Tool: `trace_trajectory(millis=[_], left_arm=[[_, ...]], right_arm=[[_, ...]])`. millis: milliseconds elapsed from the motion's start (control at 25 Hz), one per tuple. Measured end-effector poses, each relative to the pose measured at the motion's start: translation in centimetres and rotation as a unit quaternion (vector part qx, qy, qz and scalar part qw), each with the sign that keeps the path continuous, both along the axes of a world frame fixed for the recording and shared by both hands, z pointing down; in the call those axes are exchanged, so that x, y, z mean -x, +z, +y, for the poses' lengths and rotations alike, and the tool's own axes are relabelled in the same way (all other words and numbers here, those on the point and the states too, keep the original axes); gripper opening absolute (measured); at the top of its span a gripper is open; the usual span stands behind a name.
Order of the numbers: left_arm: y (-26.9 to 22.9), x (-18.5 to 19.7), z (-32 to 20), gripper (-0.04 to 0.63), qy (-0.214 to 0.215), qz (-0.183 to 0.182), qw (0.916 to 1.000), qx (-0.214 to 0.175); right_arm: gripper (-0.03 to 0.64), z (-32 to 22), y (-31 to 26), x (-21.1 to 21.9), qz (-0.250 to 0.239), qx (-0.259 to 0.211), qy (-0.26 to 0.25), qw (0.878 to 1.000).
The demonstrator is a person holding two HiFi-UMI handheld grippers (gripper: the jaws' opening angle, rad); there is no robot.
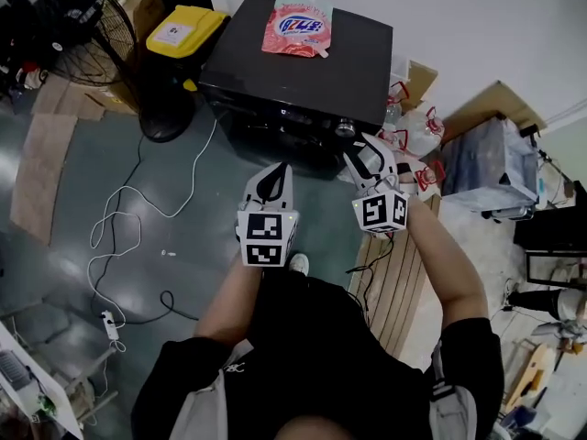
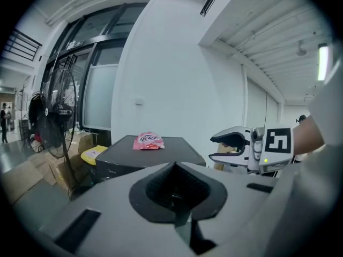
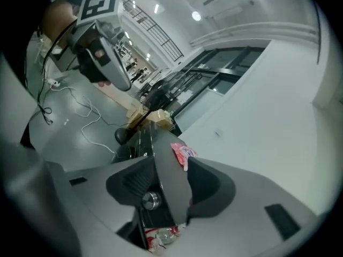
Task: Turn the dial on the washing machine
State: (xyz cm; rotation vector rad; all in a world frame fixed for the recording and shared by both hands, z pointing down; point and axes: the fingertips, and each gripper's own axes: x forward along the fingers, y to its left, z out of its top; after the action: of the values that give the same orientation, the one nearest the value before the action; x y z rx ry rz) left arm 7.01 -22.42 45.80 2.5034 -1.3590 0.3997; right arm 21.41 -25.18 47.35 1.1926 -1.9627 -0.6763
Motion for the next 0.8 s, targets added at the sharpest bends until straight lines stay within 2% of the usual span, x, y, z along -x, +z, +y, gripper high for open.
trace_trajectory(millis=[120,280,440,640,800], left_arm=[[1.4,0.6,-0.4,0.009,-0.012,0.002,0.9998,0.016],[3.2,0.9,-0.6,0.009,-0.021,0.001,0.9992,0.033],[5.5,1.3,-0.6,0.009,-0.029,0.005,0.9985,0.047],[7.6,0.9,-0.2,0.009,-0.027,0.007,0.9971,0.071],[9.6,1.4,0.1,0.009,-0.03,-0.004,0.996,0.084]], right_arm=[[0.209,-1.8,3.5,-0.5,0.066,0.007,-0.024,0.998],[0.21,-3.6,8.6,-1.4,0.161,0.021,-0.047,0.986],[0.216,-5.1,12.8,-1.9,0.208,0.043,-0.04,0.976],[0.23,-7.6,17.6,-2.7,0.306,0.019,-0.049,0.951],[0.233,-8.7,19.9,-3.3,0.357,0.025,-0.032,0.933]])
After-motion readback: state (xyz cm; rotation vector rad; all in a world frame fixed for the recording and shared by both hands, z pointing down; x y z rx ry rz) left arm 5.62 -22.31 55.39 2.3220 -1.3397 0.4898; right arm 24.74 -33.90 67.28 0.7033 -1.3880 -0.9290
